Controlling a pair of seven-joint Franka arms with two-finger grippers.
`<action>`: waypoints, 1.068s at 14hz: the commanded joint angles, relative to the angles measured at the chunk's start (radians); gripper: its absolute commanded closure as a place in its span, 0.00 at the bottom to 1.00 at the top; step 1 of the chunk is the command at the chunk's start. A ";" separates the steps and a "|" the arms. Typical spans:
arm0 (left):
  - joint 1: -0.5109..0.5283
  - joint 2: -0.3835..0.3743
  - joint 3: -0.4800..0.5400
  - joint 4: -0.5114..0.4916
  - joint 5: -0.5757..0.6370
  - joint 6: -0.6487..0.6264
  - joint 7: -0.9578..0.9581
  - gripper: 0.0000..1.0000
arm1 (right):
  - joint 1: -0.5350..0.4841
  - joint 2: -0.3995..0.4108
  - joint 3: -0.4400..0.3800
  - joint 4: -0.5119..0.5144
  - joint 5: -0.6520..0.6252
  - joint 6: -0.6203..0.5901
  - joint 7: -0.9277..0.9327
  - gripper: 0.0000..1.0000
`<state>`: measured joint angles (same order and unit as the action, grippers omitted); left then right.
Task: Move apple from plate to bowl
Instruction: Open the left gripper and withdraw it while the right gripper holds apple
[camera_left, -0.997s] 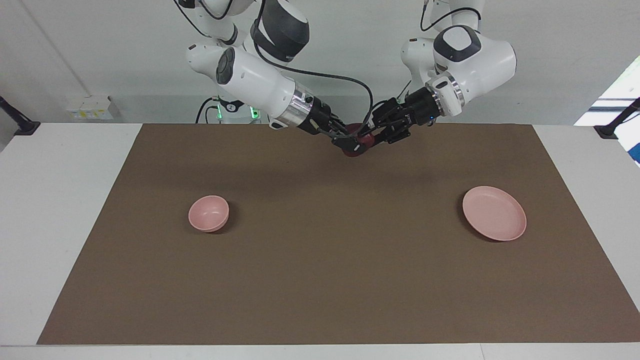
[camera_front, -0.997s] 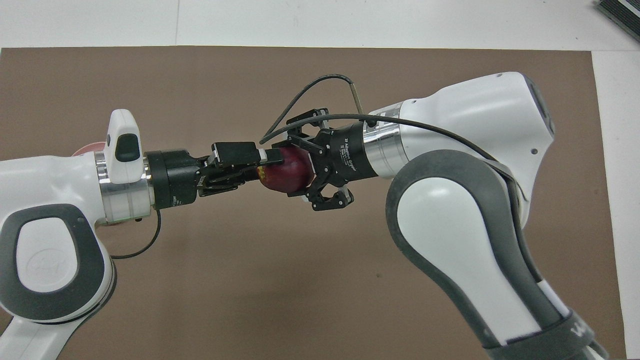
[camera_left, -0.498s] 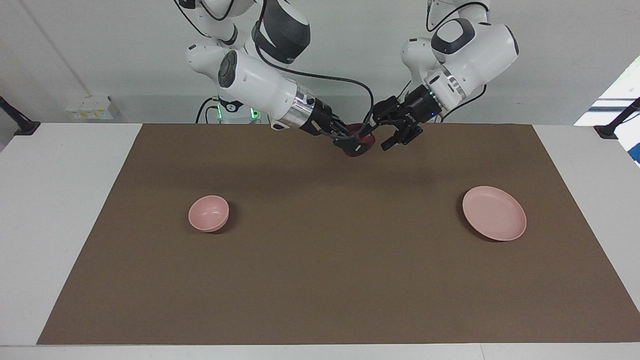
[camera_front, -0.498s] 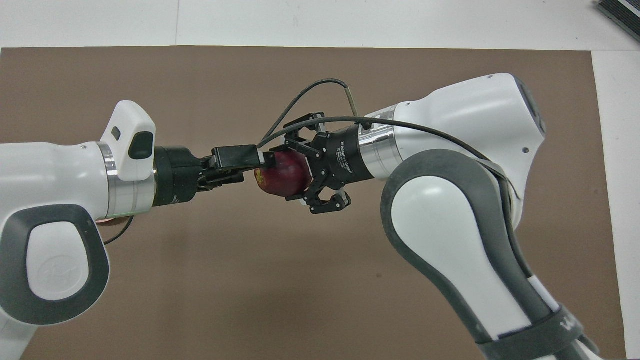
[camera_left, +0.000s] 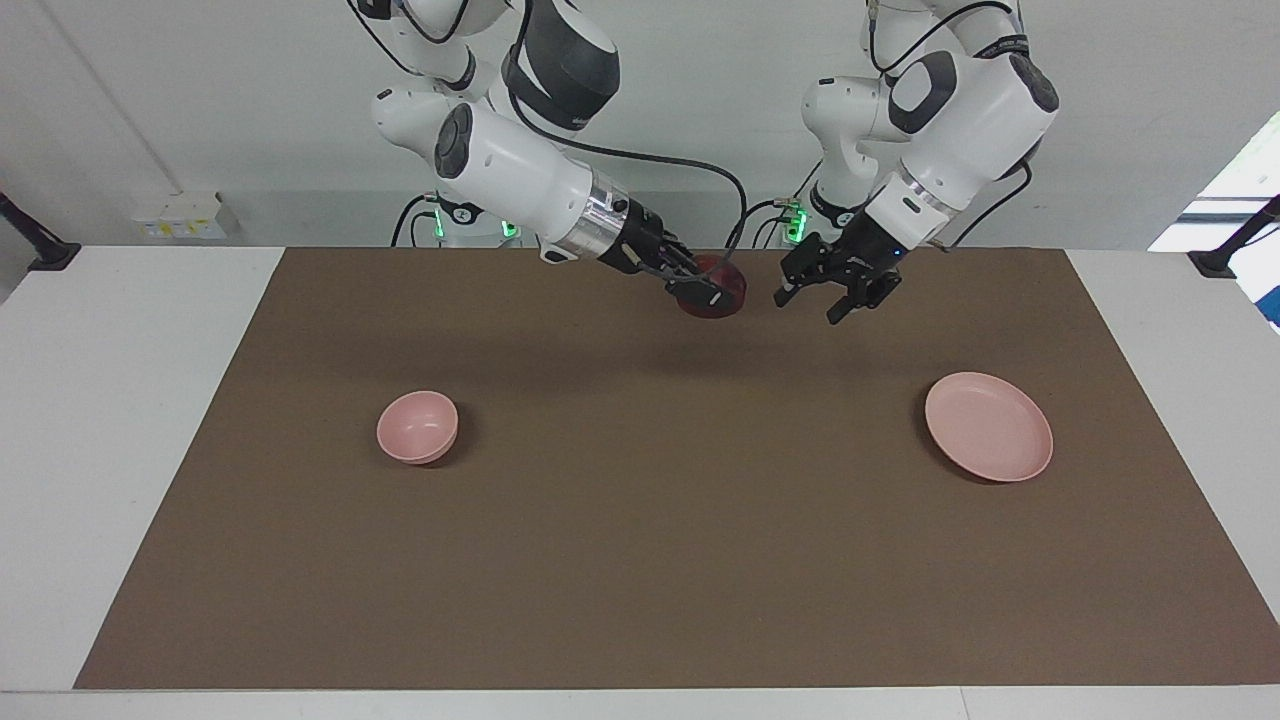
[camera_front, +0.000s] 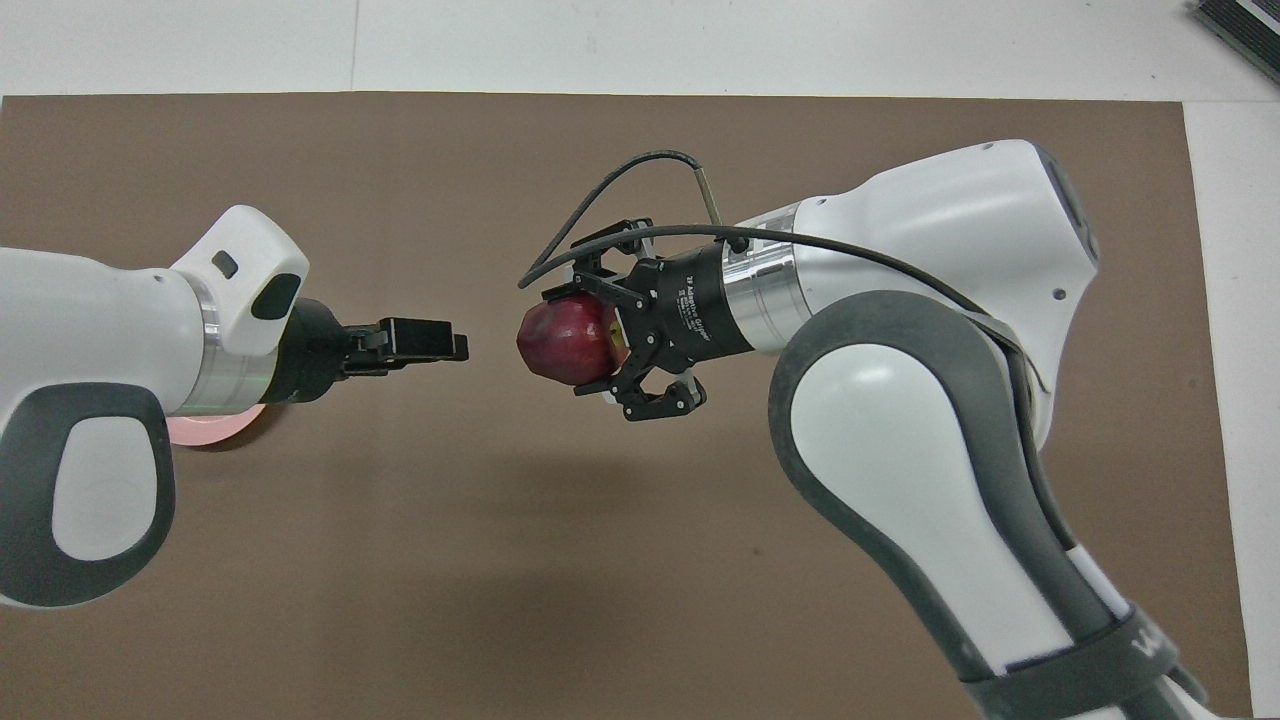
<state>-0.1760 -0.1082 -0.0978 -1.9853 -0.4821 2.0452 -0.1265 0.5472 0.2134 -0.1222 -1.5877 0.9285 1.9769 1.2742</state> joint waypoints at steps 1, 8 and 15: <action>0.052 -0.007 -0.007 -0.003 0.129 -0.028 0.010 0.00 | -0.010 -0.006 0.004 0.003 0.032 -0.009 -0.019 1.00; 0.150 0.001 -0.005 0.026 0.403 -0.037 0.154 0.00 | -0.084 -0.016 -0.023 0.023 -0.019 -0.174 -0.168 1.00; 0.216 0.038 0.004 0.356 0.451 -0.382 0.306 0.00 | -0.142 -0.011 -0.025 0.075 -0.527 -0.274 -0.704 1.00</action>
<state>0.0174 -0.1023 -0.0900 -1.7601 -0.0505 1.7888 0.1244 0.4075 0.2001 -0.1529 -1.5181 0.5283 1.6967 0.7454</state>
